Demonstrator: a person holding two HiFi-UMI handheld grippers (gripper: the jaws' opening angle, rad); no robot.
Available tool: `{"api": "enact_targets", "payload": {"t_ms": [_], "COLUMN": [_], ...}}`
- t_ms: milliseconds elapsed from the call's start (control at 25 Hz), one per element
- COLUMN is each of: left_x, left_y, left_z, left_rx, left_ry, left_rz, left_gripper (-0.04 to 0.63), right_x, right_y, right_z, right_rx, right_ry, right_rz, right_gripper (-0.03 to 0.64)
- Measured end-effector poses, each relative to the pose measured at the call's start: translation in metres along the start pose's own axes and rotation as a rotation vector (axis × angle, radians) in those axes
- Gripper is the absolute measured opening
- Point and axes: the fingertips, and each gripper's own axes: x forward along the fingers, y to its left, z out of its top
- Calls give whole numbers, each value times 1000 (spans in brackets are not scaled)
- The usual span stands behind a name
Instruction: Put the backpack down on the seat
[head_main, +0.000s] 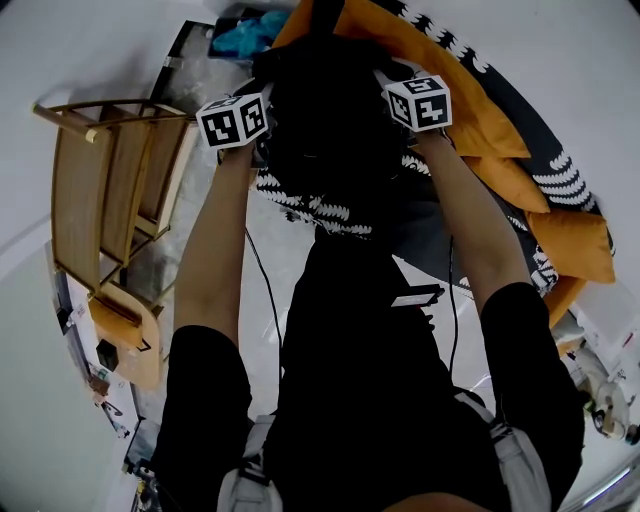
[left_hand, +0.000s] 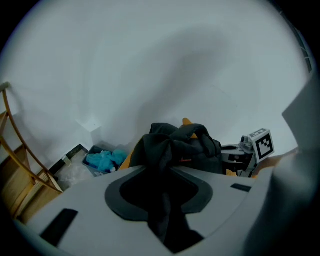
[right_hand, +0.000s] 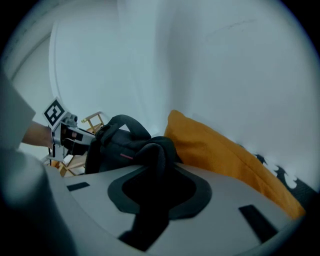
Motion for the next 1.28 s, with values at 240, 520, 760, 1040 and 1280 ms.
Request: {"api": "enact_targets", "payload": {"t_ms": [240, 520, 760, 1040, 1280], "left_x": [-22, -78, -150, -252, -323], "left_y": [3, -4, -37, -98, -154], "left_z": [-26, -48, -53, -20, -34], "left_rx": [71, 51, -5, -42, 86], "left_ry": [65, 16, -130, -447, -570], "left_rz": [14, 39, -10, -123, -159], "left_gripper": [204, 181, 116, 17, 15], "right_x": [-23, -92, -165, -257, -317], "right_y": [-3, 10, 44, 114, 185], "right_z": [-28, -41, -29, 11, 26], "right_rx": [41, 96, 66, 45, 2], "right_ry": [76, 15, -106, -317, -415], "right_rz": [46, -19, -94, -91, 55], "right_gripper": [204, 159, 63, 35, 35]}}
